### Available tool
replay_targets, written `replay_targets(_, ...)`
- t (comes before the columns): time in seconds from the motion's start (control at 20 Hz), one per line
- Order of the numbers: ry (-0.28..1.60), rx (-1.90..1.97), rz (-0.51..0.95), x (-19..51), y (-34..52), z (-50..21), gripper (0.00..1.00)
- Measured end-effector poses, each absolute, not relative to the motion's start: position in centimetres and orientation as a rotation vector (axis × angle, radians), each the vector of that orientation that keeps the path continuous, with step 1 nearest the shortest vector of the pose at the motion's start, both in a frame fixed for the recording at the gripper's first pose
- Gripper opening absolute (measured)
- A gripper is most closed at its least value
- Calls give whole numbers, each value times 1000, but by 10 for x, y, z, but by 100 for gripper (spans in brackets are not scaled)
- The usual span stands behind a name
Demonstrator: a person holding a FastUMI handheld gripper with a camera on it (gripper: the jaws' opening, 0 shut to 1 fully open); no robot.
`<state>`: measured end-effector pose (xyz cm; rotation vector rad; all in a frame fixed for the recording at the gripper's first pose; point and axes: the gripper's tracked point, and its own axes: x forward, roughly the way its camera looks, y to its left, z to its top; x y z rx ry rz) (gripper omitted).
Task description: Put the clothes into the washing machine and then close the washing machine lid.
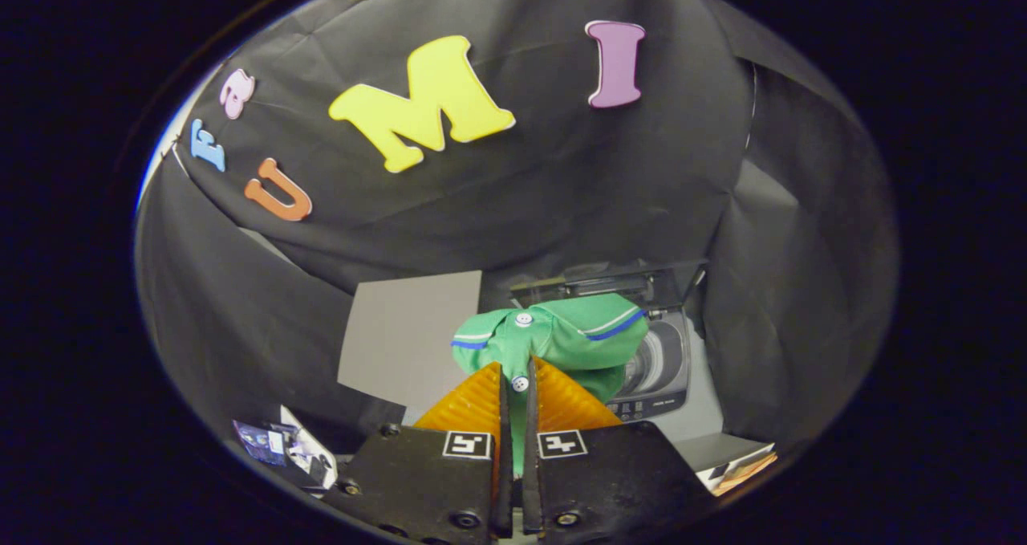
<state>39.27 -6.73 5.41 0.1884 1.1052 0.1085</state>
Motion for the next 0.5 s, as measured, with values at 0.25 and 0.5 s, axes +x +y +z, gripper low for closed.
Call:
replay_targets(0.25, 1161, 167, 14, 404, -104, -11, 8)
replay_targets(0.5, 1210, 128, -1, 410, -129, -69, 8)
